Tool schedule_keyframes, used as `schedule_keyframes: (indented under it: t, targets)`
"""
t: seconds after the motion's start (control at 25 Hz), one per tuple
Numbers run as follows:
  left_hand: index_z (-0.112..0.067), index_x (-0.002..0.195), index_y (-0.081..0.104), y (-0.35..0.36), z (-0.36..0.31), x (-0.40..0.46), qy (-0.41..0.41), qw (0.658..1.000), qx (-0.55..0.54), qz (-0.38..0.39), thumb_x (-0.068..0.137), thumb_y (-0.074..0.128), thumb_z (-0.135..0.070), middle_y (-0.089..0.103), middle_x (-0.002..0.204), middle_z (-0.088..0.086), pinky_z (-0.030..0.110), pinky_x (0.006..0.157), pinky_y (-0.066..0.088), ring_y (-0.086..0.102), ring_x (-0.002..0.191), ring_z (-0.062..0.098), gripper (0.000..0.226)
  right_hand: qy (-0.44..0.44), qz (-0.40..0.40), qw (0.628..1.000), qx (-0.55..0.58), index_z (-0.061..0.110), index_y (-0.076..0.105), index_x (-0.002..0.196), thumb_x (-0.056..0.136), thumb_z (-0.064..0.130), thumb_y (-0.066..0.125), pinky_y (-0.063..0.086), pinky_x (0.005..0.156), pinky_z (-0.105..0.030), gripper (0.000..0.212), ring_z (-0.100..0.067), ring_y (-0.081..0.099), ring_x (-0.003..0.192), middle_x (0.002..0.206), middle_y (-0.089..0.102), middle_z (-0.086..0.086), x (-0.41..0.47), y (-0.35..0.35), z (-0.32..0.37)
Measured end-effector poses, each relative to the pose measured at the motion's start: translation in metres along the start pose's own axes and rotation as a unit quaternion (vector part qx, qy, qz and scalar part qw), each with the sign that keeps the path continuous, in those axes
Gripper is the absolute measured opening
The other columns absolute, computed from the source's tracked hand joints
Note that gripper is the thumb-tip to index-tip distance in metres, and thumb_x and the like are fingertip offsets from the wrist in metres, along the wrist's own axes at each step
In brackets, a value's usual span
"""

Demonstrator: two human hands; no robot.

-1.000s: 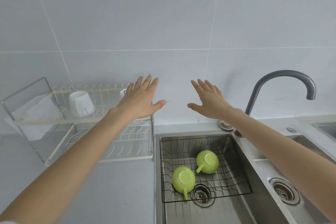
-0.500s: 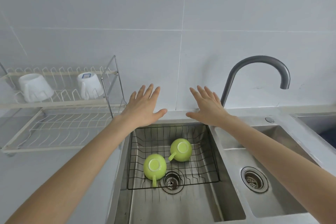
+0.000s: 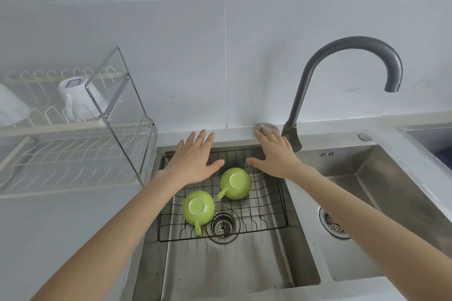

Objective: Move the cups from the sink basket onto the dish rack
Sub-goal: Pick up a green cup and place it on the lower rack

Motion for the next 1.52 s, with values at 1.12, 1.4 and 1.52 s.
schedule_keyframes:
  t: [1.12,1.4,1.52]
  targets:
    - [-0.005,0.138,0.03,0.191,0.013,0.149,-0.156,0.929,-0.303,0.145,0.087,0.053,-0.035,0.04,0.143,0.015,0.039,0.108,0.034,0.041,0.13,0.029,0.063,0.293,0.171,0.844,0.415,0.014,0.029,0.142,0.09,0.025,0.053,0.037,0.104,-0.034,0.058,-0.028,0.046,0.128,0.138,0.051,-0.012,0.081,0.193,-0.071]
    - [-0.009,0.126,0.043,0.207,0.021,0.157,-0.193,0.912,-0.345,0.108,0.082,0.062,-0.028,0.051,0.129,0.015,0.041,0.097,0.046,0.054,0.112,0.03,0.052,0.344,0.13,0.81,0.457,0.01,0.031,0.139,0.09,0.027,0.053,0.043,0.099,-0.038,0.056,-0.033,0.053,0.118,0.127,0.058,-0.018,0.093,0.214,-0.073]
    - [-0.009,0.126,0.044,0.207,0.022,0.157,-0.194,0.906,-0.361,0.105,0.081,0.063,-0.027,0.053,0.128,0.014,0.042,0.097,0.046,0.054,0.113,0.03,0.052,0.346,0.128,0.807,0.462,0.012,0.032,0.139,0.089,0.029,0.055,0.043,0.096,-0.035,0.057,-0.03,0.055,0.116,0.125,0.058,-0.017,0.091,0.213,-0.075]
Point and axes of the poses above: each hand's wrist, its own x-axis towards the middle knuckle, its own y-axis out of the palm, z = x × y, the point moved 2 cm from there along x, towards the middle knuckle
